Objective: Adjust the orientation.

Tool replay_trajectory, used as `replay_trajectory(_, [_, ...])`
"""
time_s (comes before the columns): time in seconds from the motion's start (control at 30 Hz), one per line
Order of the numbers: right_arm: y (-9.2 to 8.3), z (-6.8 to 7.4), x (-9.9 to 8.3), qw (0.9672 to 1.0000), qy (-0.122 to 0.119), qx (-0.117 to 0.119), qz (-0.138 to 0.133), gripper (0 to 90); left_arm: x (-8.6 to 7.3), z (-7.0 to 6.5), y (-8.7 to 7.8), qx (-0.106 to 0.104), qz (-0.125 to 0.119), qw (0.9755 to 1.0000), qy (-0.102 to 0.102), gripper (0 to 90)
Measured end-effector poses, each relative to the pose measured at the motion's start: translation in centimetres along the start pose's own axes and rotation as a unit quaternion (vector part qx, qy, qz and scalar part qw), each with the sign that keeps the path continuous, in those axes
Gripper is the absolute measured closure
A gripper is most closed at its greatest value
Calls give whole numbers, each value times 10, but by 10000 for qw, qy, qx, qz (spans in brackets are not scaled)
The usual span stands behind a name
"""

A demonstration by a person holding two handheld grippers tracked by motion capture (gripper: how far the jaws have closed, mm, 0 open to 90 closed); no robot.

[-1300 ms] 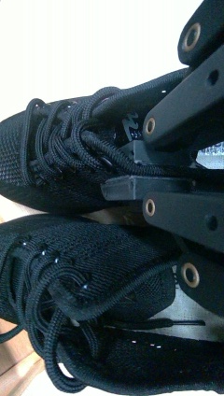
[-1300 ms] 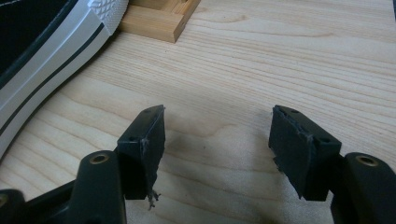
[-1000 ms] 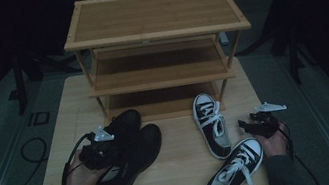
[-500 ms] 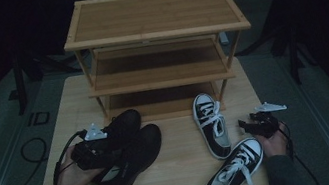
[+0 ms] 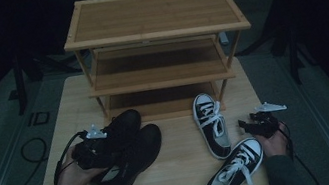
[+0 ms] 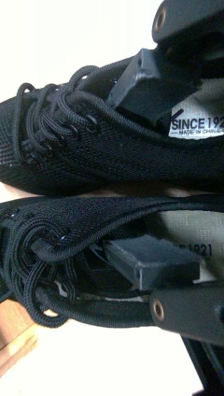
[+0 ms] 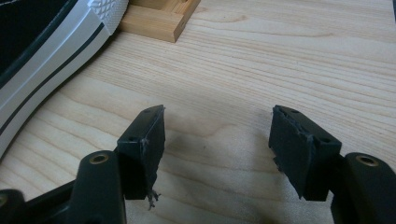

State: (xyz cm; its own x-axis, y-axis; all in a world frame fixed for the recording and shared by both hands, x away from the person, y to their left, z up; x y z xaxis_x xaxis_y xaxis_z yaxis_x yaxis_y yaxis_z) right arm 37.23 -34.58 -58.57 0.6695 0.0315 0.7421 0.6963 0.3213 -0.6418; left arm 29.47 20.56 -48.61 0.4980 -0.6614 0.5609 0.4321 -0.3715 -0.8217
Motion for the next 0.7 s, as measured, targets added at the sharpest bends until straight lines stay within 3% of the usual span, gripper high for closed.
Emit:
replay_trajectory(0.13, [0,0,0,10000,-4,-2,0,357,2,1,4,45,103,9999,45,415])
replay_trajectory(0.5, [0,0,0,10000,1,-1,2,356,6,1,19,64,465,9988,149,516])
replay_trajectory(0.7, [0,0,0,10000,-1,0,1,356,6,1,18,38,459,9988,178,622])
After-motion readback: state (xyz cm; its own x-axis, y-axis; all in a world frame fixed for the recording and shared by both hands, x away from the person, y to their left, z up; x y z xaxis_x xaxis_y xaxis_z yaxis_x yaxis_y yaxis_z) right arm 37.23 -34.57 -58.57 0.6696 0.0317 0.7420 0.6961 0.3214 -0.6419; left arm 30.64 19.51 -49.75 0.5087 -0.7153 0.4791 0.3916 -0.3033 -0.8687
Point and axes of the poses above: each handheld gripper's, and its own axes: y roughly forward along the jaws, x roughly out of its top, z roughly to its left, the point moved 1 cm from there along y, roughly forward along the jaws, and after that the axes turned 12 degrees about y, right-handed, at the moved point
